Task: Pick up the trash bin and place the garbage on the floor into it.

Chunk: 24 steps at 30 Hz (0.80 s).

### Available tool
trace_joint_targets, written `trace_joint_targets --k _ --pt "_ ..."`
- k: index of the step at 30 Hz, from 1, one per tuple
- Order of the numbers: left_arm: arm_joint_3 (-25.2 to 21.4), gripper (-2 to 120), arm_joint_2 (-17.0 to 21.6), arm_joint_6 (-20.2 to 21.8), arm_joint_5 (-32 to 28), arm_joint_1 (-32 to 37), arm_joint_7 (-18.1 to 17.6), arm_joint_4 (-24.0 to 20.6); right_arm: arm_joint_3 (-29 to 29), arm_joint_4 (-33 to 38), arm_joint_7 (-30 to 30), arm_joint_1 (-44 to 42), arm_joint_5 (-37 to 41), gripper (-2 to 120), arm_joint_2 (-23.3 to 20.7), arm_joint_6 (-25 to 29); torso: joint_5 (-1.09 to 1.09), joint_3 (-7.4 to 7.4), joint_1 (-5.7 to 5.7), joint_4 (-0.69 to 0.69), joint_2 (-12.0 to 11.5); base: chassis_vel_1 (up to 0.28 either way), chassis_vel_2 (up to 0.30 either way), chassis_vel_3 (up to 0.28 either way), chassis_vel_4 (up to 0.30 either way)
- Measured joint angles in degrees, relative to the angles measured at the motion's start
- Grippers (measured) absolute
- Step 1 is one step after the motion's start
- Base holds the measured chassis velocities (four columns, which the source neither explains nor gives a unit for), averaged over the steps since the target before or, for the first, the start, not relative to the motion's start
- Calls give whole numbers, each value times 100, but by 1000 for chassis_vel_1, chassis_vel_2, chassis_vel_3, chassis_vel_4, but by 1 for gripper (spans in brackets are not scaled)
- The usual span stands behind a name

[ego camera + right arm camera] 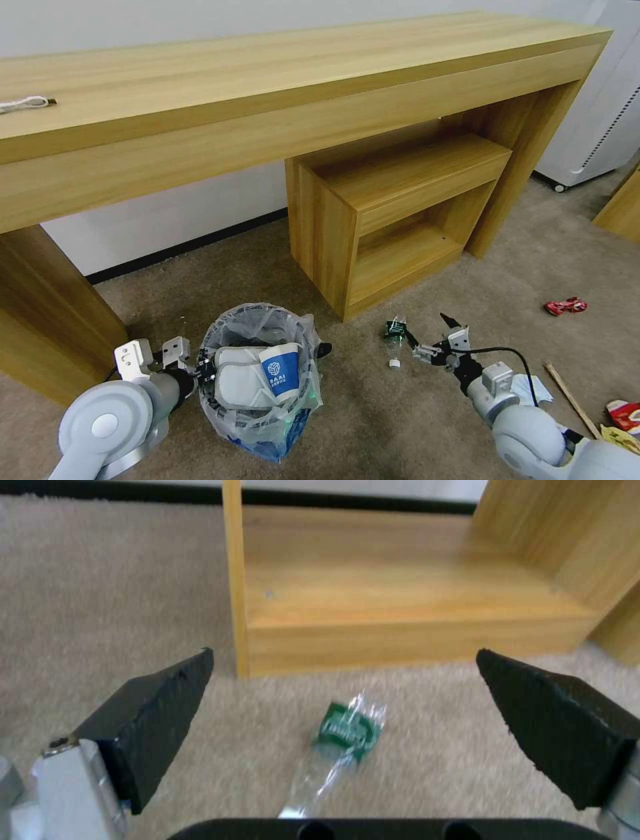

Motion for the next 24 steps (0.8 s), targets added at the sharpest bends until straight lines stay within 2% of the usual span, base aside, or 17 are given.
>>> trace_joint_targets --k 12,24 --pt "50 0 -36 1 44 -36 6 85 -561 227 101 44 525 100 53 -235 0 0 0 0 0 0 0 0 0" --pt "115 0 -118 7 134 -62 27 185 -974 159 225 180 385 100 301 -232 0 0 0 0 0 0 0 0 0"
